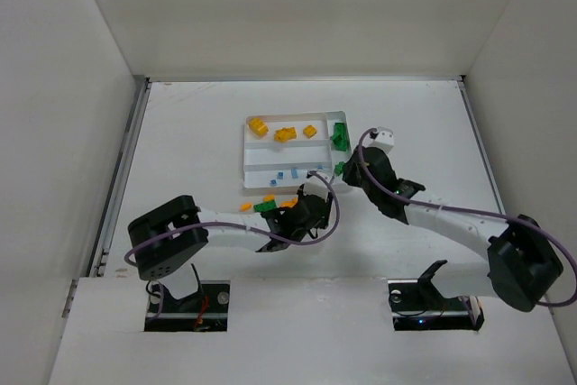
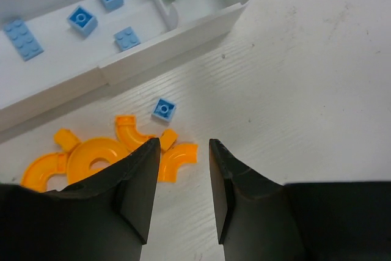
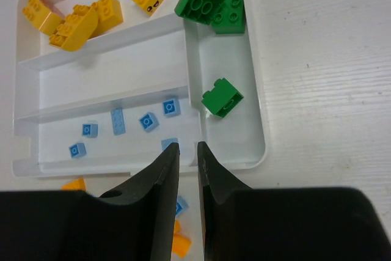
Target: Sort the legos into containers by color
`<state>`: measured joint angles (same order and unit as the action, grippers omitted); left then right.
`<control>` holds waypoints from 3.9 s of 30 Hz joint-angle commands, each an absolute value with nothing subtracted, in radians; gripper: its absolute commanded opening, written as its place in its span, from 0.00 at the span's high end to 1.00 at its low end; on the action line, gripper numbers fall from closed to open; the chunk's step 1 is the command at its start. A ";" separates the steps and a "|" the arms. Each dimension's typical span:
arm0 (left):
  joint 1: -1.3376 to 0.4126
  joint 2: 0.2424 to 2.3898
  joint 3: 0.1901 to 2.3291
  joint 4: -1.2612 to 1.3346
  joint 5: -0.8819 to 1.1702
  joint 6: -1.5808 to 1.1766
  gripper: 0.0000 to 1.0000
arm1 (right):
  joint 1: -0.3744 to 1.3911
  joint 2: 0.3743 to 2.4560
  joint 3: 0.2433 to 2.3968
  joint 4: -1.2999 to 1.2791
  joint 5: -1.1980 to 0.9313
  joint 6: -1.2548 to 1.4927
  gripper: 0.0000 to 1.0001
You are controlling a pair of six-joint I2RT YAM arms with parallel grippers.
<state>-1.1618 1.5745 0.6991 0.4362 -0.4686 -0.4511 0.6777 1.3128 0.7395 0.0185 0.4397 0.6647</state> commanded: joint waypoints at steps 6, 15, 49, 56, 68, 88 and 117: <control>-1.154 1.707 0.831 0.456 -0.462 -0.330 0.63 | 0.642 1.175 0.566 0.193 0.411 0.655 0.72; -1.116 1.776 0.899 0.422 -0.466 -0.304 0.62 | 0.548 1.138 0.485 0.264 0.315 0.681 0.70; -1.026 1.576 0.847 0.426 -0.442 -0.362 0.85 | 0.501 1.132 0.468 0.268 0.302 0.692 0.66; -0.852 1.563 0.833 0.426 -0.417 -0.474 0.84 | 0.551 1.163 0.489 0.268 0.311 0.672 0.65; -0.782 1.632 0.830 0.394 -0.416 -0.494 0.81 | 0.648 1.224 0.537 0.275 0.301 0.600 0.60; -0.771 1.571 0.749 0.371 -0.426 -0.520 0.65 | 0.840 1.451 0.695 0.147 0.196 0.463 0.48; -0.673 1.012 0.385 -0.023 -0.463 -0.695 0.57 | 0.890 1.568 0.788 -0.038 0.202 0.446 0.62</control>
<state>-0.6765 1.0023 0.3855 -0.0303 -0.4561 -0.6815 0.8787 1.5658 0.7513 -0.0456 0.2001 0.4587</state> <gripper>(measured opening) 0.426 0.390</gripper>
